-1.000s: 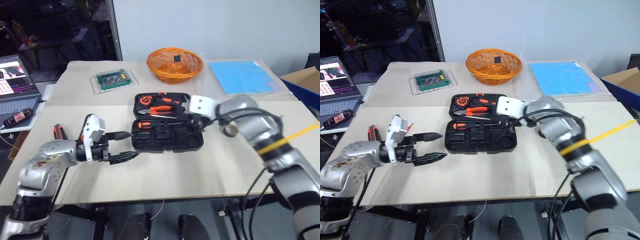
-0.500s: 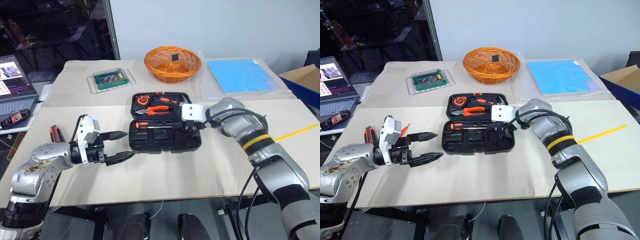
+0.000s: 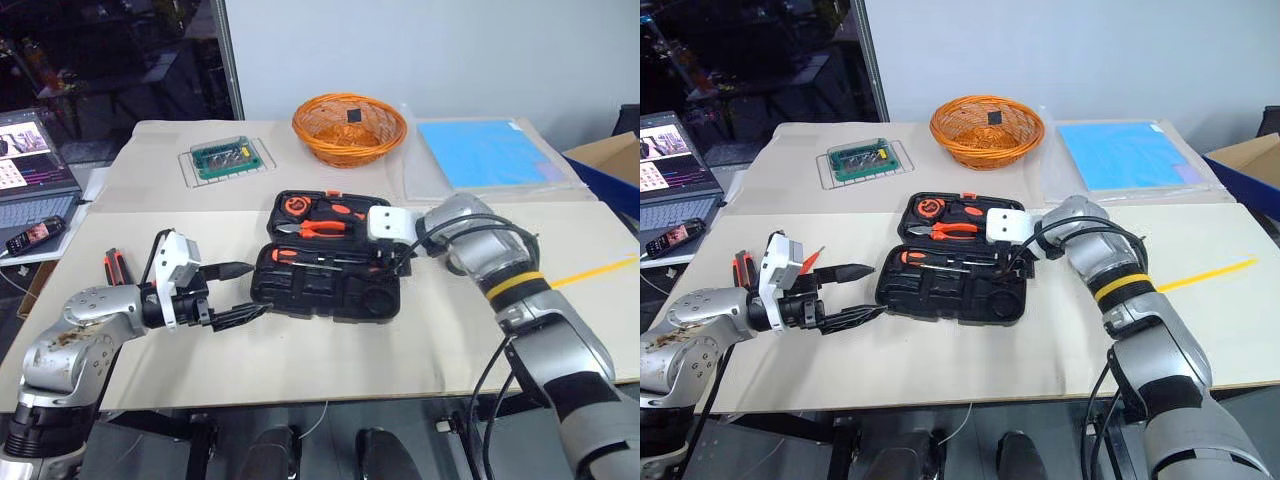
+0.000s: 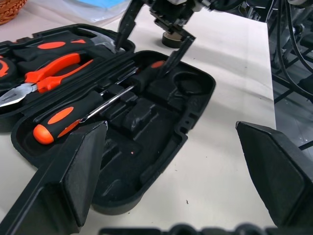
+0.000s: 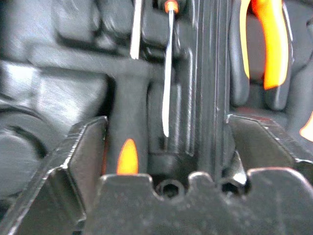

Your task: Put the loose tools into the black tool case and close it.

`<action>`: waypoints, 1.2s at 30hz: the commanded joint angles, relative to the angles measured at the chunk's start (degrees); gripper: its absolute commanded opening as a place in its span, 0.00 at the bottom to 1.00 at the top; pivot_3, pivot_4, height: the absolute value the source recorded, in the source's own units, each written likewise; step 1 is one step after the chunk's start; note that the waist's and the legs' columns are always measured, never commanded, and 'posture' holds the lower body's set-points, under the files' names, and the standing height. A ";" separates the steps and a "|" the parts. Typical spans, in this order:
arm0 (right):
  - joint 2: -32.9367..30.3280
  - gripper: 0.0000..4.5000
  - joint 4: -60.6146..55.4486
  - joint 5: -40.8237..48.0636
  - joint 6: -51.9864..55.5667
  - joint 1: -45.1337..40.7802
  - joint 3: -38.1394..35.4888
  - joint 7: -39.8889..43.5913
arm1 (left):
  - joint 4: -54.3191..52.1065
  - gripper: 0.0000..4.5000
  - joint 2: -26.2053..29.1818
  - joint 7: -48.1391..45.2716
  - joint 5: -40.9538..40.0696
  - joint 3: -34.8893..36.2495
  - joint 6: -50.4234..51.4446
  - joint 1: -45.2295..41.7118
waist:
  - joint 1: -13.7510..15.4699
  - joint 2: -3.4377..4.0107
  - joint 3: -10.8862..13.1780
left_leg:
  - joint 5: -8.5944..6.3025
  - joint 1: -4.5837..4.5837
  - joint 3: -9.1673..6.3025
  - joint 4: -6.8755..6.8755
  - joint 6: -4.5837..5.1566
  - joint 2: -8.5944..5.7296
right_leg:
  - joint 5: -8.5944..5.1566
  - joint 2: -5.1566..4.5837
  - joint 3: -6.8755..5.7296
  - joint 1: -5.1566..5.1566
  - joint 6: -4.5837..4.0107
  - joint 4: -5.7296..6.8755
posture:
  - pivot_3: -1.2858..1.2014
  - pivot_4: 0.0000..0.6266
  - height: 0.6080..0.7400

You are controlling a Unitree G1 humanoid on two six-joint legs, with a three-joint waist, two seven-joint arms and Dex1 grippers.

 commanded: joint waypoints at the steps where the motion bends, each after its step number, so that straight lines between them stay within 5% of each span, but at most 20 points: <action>1: -0.07 0.76 -5.77 8.06 7.88 0.22 -7.94 0.82 | -1.13 1.00 -0.44 0.73 0.01 -0.11 -1.45 -0.16 | -0.13 0.00 0.00 | 0.00 0.00 0.00 0.00 0.00 0.00 | 0.00 -0.01 0.00 0.00 0.00 0.00 | 0.52 0.24 1.00; 5: 0.94 0.45 -13.08 11.77 15.21 4.59 -13.21 -5.28 | -1.44 1.00 -0.95 1.45 0.07 -0.28 -1.61 0.18 | -0.04 0.00 -0.01 | -0.01 0.01 -0.02 0.00 -0.01 0.03 | 0.00 -0.02 0.01 0.00 0.00 0.02 | 0.52 0.24 1.00; 11: 9.22 0.01 -31.82 8.67 20.03 20.16 -17.49 -28.27 | -2.01 1.00 -1.02 2.47 0.28 -0.30 -1.90 0.59 | 0.05 -0.01 -0.01 | -0.01 -0.01 -0.01 -0.09 -0.02 0.02 | 0.00 -0.13 0.08 -0.07 -0.01 0.03 | 0.52 0.24 1.00; 14: 11.13 0.01 -31.91 3.68 17.98 24.75 -13.66 -34.75 | -2.00 1.00 -0.57 2.35 -0.01 -0.17 -1.88 0.96 | 0.00 -0.01 -0.01 | -0.01 -0.02 0.03 -0.09 -0.03 -0.01 | 0.00 -0.13 0.10 -0.11 0.00 0.07 | 0.52 0.24 1.00; 19: 7.18 0.01 -26.51 -3.95 13.29 26.39 -0.70 -28.78 | -0.99 1.00 0.11 2.25 1.01 0.38 -3.03 1.83 | -0.36 -0.05 -0.04 | 0.01 0.15 0.14 -0.08 -0.04 0.00 | 0.04 -0.04 0.08 -0.03 -0.01 0.07 | 0.52 0.24 1.00; 24: 3.85 0.01 -23.80 -7.23 6.30 24.17 3.50 -25.07 | -0.32 1.00 0.22 2.93 1.99 2.13 -4.30 4.35 | -0.24 -0.32 -0.35 | -0.01 0.70 0.17 -0.14 -0.03 0.09 | -0.04 -0.03 0.05 0.26 -0.07 -0.01 | 0.52 0.24 1.00; 28: 6.66 0.01 -26.27 -1.01 1.52 23.36 -4.45 -28.85 | -0.25 1.00 -2.96 11.69 2.66 5.82 -2.77 5.89 | -0.07 -0.45 -0.43 | -0.02 0.68 0.16 -0.14 0.00 0.13 | -0.06 -0.07 0.05 0.26 -0.07 -0.04 | 0.52 0.24 1.00; 33: 8.29 0.01 -37.55 15.80 10.12 23.14 -14.86 -23.37 | 3.36 1.00 -4.16 22.16 3.75 11.03 0.98 4.79 | 0.02 -0.49 -0.32 | -0.02 0.52 0.14 -0.15 0.00 0.17 | -0.02 -0.11 0.12 0.14 -0.07 0.05 | 0.52 0.24 1.00; 34: 6.75 0.13 -41.96 19.52 12.54 24.02 -16.38 -21.37 | 4.27 1.00 -4.01 25.37 3.54 12.25 4.28 4.02 | 0.06 -0.49 -0.32 | -0.02 0.50 0.12 -0.15 0.00 0.17 | -0.01 -0.10 0.10 0.08 -0.06 0.05 | 0.52 0.24 1.00; 36: 4.01 0.22 -48.40 24.02 16.26 25.50 -17.43 -18.54 | 7.77 1.00 -3.39 30.47 4.86 14.31 7.15 1.75 | 0.36 -0.50 -0.32 | -0.02 0.49 0.09 -0.15 0.00 0.15 | -0.01 -0.10 0.05 0.08 -0.05 0.03 | 0.52 0.24 1.00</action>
